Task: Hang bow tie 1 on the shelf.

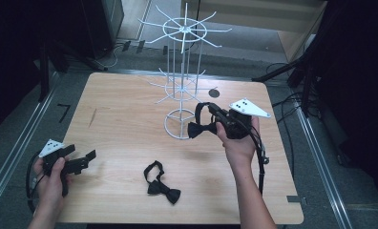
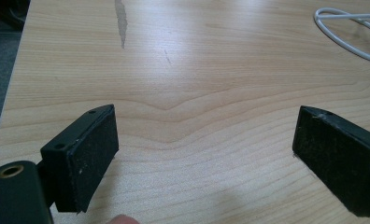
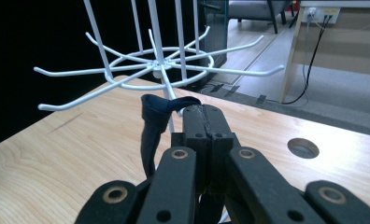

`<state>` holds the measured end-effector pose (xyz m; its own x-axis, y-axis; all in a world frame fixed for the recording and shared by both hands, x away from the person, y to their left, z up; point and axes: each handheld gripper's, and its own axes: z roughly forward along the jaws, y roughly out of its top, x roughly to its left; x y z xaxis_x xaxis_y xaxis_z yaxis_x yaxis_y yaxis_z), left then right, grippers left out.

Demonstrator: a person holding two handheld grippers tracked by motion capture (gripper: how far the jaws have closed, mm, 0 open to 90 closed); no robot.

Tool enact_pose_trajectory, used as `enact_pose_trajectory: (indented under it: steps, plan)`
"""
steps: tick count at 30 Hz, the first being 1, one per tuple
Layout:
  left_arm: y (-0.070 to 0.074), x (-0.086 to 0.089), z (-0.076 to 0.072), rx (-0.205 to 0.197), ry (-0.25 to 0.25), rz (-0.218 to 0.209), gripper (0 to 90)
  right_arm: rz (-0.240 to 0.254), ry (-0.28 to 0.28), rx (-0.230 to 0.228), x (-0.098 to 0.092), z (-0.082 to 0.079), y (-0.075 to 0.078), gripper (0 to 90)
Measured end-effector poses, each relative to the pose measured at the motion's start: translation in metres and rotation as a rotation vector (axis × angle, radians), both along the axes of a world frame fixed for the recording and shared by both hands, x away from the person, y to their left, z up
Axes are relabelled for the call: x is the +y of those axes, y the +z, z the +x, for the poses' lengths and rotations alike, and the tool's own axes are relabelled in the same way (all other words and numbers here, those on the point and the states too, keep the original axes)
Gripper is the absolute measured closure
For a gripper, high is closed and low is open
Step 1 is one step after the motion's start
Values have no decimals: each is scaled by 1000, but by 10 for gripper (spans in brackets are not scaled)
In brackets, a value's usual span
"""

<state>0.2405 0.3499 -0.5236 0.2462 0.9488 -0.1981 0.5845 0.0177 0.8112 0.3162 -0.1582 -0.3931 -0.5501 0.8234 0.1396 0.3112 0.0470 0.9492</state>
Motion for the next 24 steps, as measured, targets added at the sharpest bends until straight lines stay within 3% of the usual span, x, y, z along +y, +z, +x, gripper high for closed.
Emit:
enact_pose_trajectory:
  steps: [24]
  plan:
    - [0,0,0,1,-2,-3,77,78,25,38,13,24,-14,900]
